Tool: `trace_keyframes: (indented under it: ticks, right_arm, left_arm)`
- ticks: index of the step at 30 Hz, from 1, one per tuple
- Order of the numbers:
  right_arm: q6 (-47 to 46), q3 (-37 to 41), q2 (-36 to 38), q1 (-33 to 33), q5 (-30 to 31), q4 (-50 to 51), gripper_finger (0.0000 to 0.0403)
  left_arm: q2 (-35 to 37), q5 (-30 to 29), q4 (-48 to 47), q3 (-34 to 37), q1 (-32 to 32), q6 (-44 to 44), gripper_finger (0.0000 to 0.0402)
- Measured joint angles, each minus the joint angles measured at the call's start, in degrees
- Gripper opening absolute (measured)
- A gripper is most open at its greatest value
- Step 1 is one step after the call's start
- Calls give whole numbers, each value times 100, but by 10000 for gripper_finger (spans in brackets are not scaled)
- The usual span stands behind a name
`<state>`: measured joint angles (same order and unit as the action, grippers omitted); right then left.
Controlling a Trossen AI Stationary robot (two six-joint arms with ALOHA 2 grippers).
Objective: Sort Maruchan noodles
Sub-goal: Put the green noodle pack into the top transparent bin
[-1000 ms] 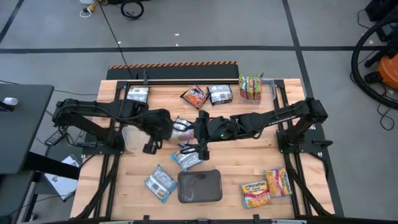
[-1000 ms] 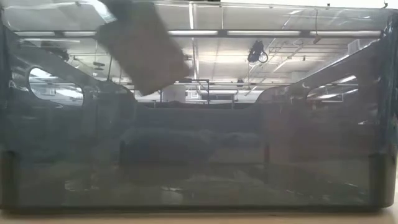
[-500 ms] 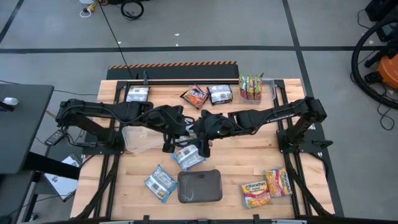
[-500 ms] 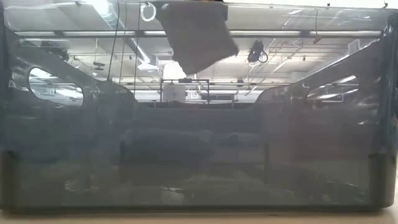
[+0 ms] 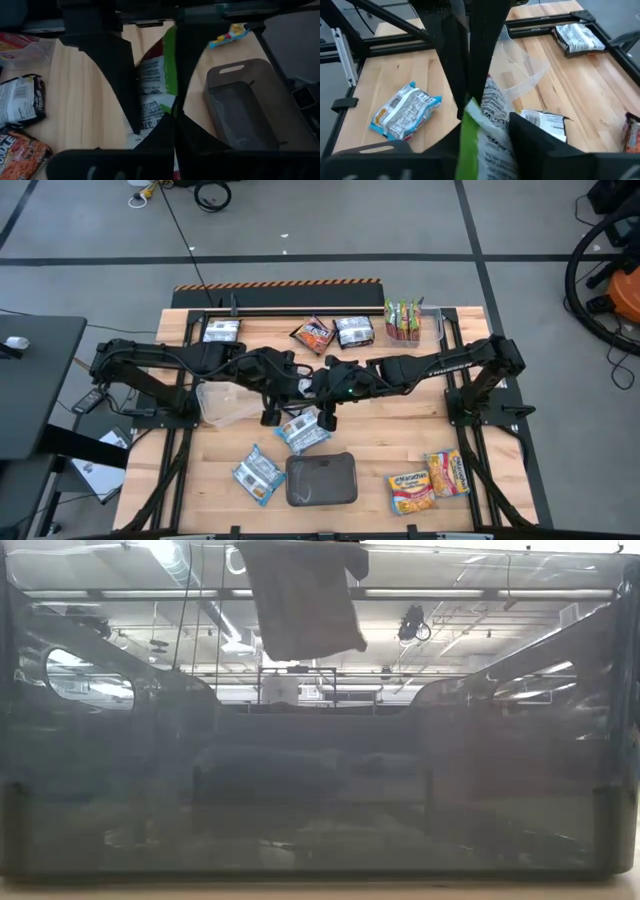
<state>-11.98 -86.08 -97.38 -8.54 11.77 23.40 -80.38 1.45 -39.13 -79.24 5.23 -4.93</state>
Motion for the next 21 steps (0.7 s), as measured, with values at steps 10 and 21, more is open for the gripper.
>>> trace_keyframes:
  ticks: [10, 21]
  right_arm:
    - [-51, -5, 21, 16, 54, -219, 62]
    - [-426, 17, 352, 255, 506, 316, 57]
  left_arm:
    - [13, -24, -416, -502, -33, -284, 25]
    - [268, -55, -2370, -1902, -142, -298, 171]
